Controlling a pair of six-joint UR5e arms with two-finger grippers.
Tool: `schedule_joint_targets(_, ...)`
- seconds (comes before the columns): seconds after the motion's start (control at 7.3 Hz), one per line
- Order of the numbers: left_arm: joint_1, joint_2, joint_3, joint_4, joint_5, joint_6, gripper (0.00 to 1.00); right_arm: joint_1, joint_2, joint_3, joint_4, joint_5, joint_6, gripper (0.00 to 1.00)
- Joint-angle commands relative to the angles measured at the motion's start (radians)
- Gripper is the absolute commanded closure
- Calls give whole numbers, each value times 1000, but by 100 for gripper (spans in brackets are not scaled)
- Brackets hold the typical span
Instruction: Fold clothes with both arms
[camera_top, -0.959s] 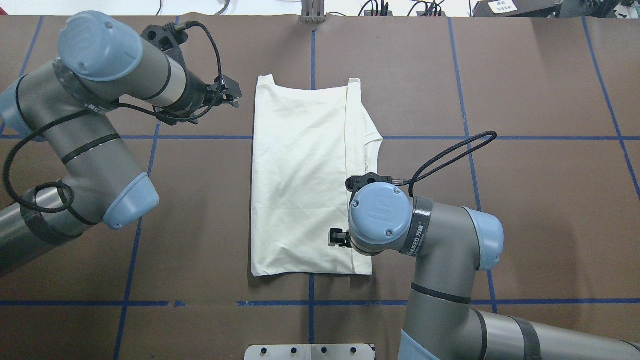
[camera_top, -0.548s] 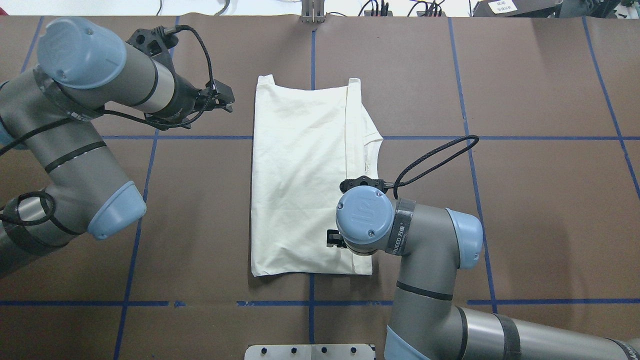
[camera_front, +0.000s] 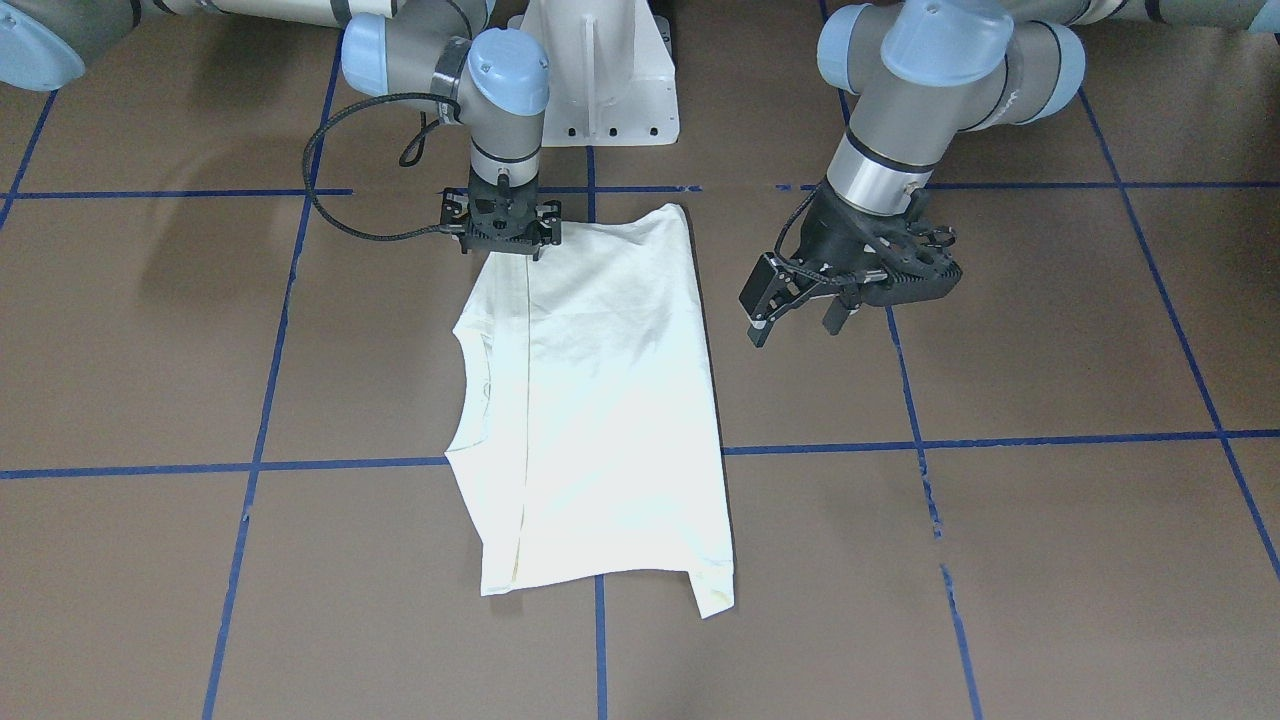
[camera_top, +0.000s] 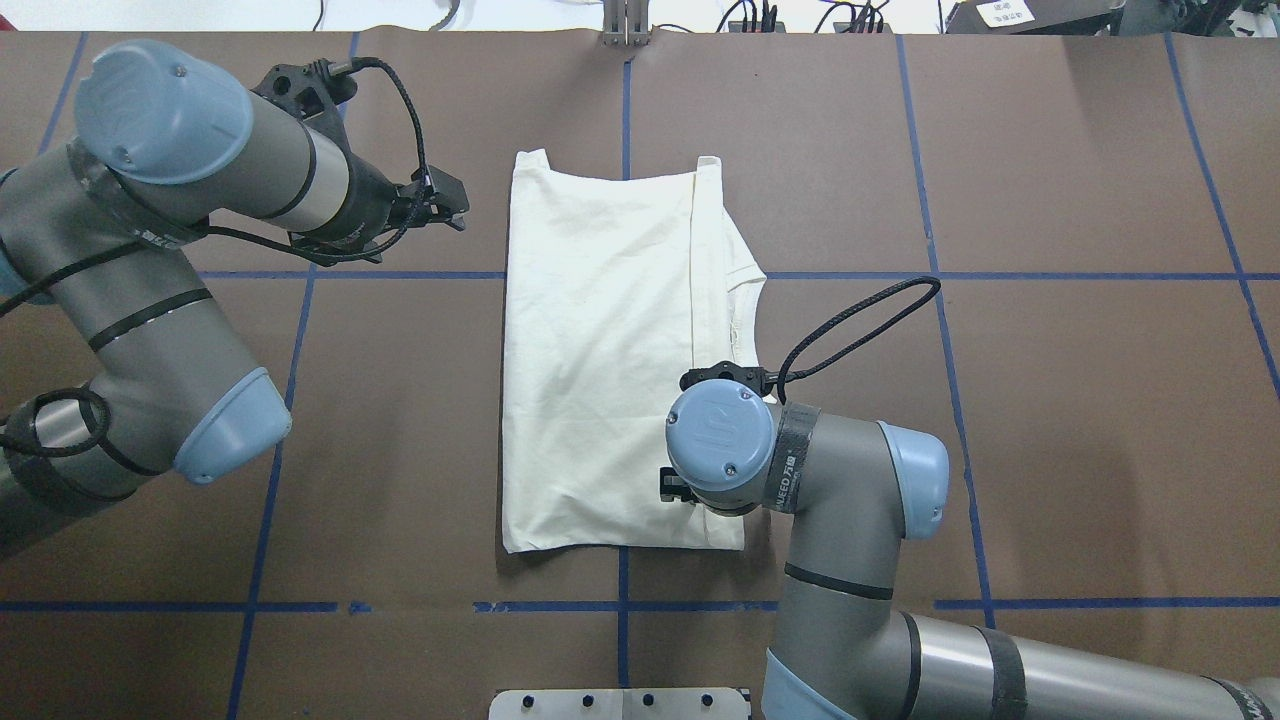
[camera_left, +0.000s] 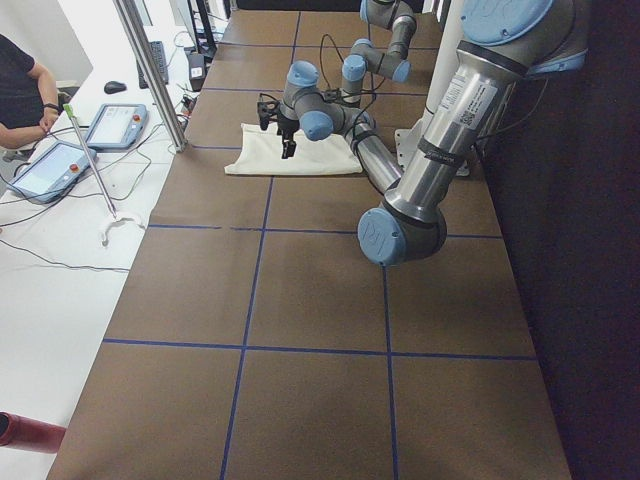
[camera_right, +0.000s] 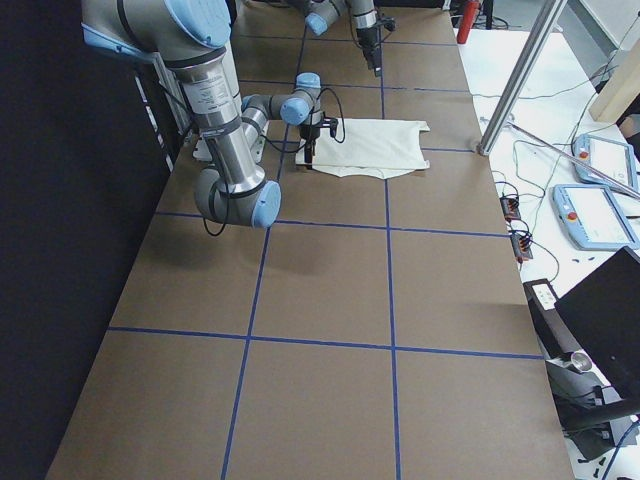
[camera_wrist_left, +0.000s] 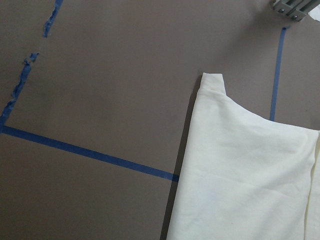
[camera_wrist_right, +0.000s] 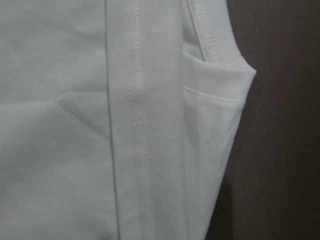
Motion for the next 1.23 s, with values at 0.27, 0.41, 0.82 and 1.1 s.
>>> schedule_joint_targets(0.27, 1, 0, 4, 0, 0, -3, 0, 6, -2, 5, -51, 5, -38, 0)
schedule_joint_targets(0.41, 10, 0, 7, -2, 0, -6, 0, 15, -3, 5, -52, 5, -41, 0)
schedule_joint_targets(0.82, 13, -5, 8, -2, 0, -6, 0, 18, -11, 25, -95, 0, -58, 0)
schedule_joint_targets(1.1, 16, -5, 10, -2, -2, -10, 0, 30, -15, 26, -141, -5, -89, 0)
